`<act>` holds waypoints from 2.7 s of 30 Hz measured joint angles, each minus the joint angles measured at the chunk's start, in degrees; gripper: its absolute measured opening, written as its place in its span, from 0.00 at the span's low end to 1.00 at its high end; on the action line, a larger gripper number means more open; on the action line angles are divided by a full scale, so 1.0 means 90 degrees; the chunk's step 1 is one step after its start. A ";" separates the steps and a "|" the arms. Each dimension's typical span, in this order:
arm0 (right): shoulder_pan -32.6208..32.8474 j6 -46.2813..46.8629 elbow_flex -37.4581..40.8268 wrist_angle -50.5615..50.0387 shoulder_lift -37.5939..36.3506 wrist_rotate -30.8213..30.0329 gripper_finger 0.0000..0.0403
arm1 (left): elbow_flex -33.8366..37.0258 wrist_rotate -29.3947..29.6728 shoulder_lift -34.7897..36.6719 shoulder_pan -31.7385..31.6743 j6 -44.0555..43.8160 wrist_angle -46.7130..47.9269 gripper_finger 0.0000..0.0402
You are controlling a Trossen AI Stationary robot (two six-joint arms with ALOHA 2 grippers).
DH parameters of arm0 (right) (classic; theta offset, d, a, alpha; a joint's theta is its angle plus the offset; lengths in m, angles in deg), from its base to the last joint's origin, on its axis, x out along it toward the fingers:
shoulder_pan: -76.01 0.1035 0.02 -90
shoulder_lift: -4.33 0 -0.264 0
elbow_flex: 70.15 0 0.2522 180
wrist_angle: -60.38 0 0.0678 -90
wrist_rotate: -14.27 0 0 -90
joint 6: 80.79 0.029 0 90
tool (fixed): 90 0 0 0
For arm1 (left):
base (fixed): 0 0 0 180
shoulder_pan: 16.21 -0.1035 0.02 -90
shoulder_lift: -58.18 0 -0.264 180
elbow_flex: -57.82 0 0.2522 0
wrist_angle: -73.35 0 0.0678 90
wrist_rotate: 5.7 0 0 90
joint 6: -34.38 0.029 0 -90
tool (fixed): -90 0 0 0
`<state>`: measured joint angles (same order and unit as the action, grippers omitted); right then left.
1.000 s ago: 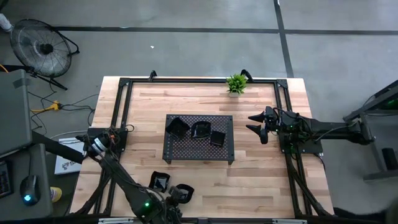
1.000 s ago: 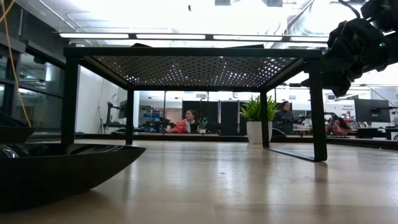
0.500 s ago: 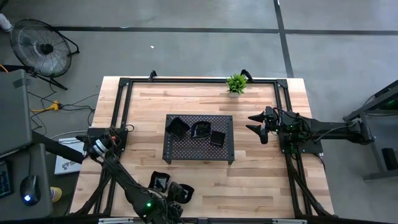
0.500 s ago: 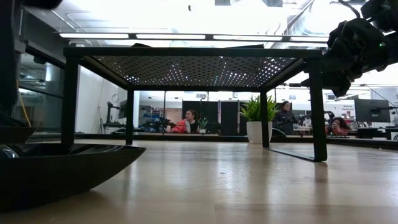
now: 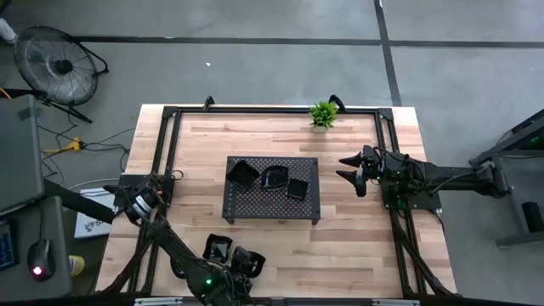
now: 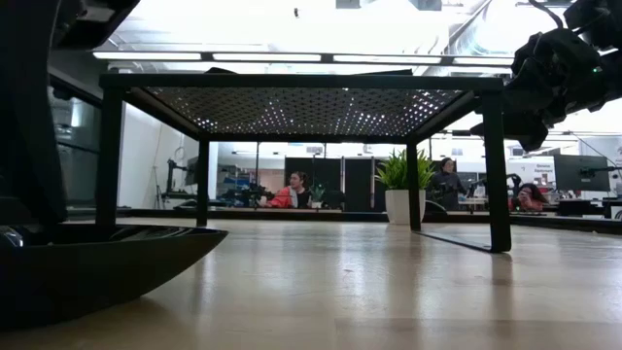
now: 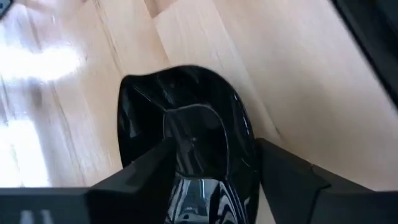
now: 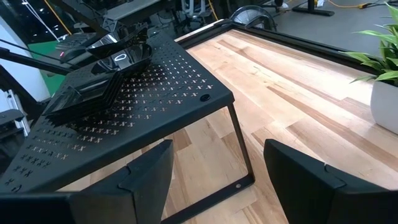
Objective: Pick & Place Mini shaped plates
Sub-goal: Stack the leaf shaped plate on top of the leaf shaped plates on the shelf
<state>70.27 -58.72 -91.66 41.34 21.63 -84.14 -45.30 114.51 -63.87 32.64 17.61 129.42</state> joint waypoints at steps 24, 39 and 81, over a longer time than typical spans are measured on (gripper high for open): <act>0.0000 0.0000 0.0000 0.0000 0.0000 -0.0002 0.61 | -0.0015 -0.0340 -0.0173 -0.0017 -0.0002 -0.0062 0.13; -0.0001 0.0000 0.0000 0.0000 0.0000 -0.0002 0.61 | 0.0001 -0.0349 -0.0092 -0.0030 0.0000 0.0005 0.01; -0.0002 0.0000 0.0000 0.0000 -0.0002 0.0000 0.61 | -0.4240 0.0387 0.0225 -0.1421 0.0000 0.4085 0.01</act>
<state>70.25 -58.72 -91.66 41.34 21.61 -84.13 -83.46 117.99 -61.85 19.85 17.61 166.18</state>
